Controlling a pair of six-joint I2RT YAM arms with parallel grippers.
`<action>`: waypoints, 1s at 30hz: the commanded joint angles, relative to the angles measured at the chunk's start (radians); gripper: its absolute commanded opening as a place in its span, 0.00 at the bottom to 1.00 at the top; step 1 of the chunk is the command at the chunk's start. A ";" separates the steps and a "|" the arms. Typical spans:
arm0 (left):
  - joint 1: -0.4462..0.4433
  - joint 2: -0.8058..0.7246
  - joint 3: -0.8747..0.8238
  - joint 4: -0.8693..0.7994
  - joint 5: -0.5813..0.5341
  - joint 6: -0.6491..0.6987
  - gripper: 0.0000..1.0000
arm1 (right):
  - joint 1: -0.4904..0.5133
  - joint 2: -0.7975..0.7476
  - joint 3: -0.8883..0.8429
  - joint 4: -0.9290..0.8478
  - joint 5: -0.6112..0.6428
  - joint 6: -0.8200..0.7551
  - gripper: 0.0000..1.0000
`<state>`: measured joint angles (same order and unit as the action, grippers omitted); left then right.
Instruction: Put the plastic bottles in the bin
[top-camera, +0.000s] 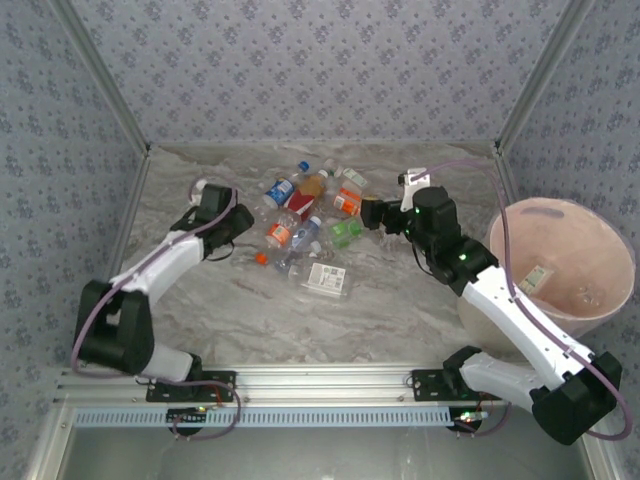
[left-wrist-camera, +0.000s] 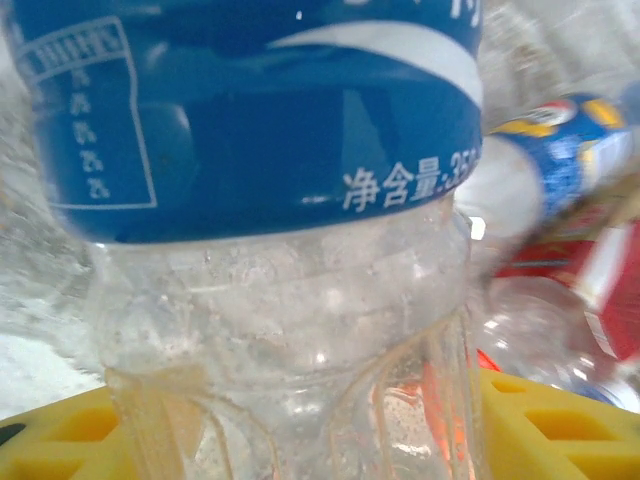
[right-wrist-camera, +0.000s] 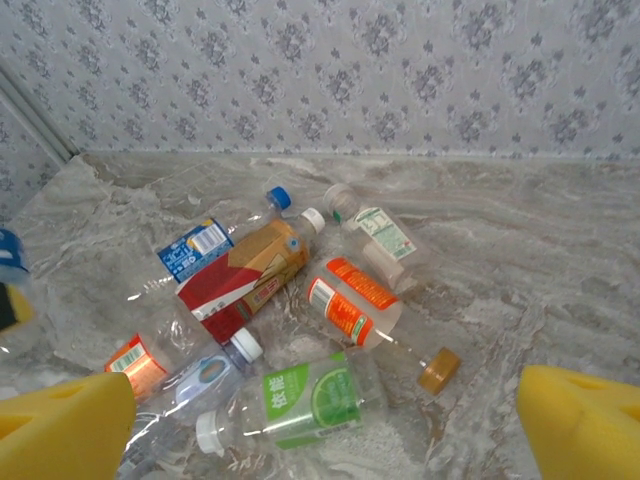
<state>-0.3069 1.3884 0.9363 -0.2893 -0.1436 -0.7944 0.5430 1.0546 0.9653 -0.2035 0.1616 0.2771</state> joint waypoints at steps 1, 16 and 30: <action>-0.032 -0.136 0.003 -0.045 -0.017 0.162 0.57 | -0.005 -0.022 -0.012 0.062 -0.046 0.066 1.00; -0.169 -0.184 0.123 0.121 0.590 0.388 0.57 | -0.061 0.026 0.090 0.124 -0.377 0.245 1.00; -0.325 -0.036 0.216 0.265 0.953 0.463 0.56 | -0.063 0.179 0.187 0.238 -0.607 0.390 1.00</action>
<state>-0.6144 1.3430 1.1126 -0.1055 0.6956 -0.3630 0.4854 1.2110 1.0962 0.0216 -0.3687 0.6304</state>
